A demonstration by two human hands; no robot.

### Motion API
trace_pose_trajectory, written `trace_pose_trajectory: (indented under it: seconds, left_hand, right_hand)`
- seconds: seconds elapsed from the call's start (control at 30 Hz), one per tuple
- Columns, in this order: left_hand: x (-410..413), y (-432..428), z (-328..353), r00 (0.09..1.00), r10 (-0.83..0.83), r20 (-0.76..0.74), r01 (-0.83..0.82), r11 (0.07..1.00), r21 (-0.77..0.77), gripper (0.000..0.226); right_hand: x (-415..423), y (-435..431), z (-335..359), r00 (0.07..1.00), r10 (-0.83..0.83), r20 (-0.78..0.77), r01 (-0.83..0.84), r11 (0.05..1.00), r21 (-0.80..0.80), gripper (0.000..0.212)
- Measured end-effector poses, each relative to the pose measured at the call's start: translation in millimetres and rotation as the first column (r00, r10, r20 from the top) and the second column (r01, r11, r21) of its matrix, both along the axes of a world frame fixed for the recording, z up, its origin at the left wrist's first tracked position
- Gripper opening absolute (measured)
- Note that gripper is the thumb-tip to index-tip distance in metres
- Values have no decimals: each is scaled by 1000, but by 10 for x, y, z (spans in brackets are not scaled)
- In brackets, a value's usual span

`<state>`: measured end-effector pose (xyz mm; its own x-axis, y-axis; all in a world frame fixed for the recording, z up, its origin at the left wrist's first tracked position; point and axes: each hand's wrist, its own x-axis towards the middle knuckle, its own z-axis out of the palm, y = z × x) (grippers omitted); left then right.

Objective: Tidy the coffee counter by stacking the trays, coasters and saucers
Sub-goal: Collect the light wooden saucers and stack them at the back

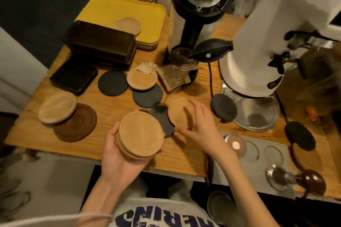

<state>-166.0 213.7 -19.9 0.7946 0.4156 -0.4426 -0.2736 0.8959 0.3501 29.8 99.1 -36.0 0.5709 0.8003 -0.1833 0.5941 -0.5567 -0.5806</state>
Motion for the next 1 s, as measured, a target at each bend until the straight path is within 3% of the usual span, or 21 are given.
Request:
trace_pose_trajectory:
  seconds: [0.13,0.33,0.57,0.8,1.0]
  left_hand:
    - [-389,553,-10,998,-19,-65,19,1000,-1,68]
    - [-796,1037,-15,996,-30,-81,26,999,-42,50]
    - [-919,1059,16,998,-46,-39,45,999,-27,49]
    - [-879,909,162,999,-34,-28,33,999,-37,51]
    - [-820,782,183,992,-66,-105,63,997,-38,55]
  right_hand:
    - [-87,234,-163,998,-69,7,70,993,-99,101]
    - [-146,343,-197,967,-244,77,249,966,-64,101]
    - [-343,337,23,949,-314,15,314,949,11,100]
    - [-971,567,471,947,-126,-296,181,969,166,100]
    - [-1401,808,627,920,137,-366,-32,959,280,96]
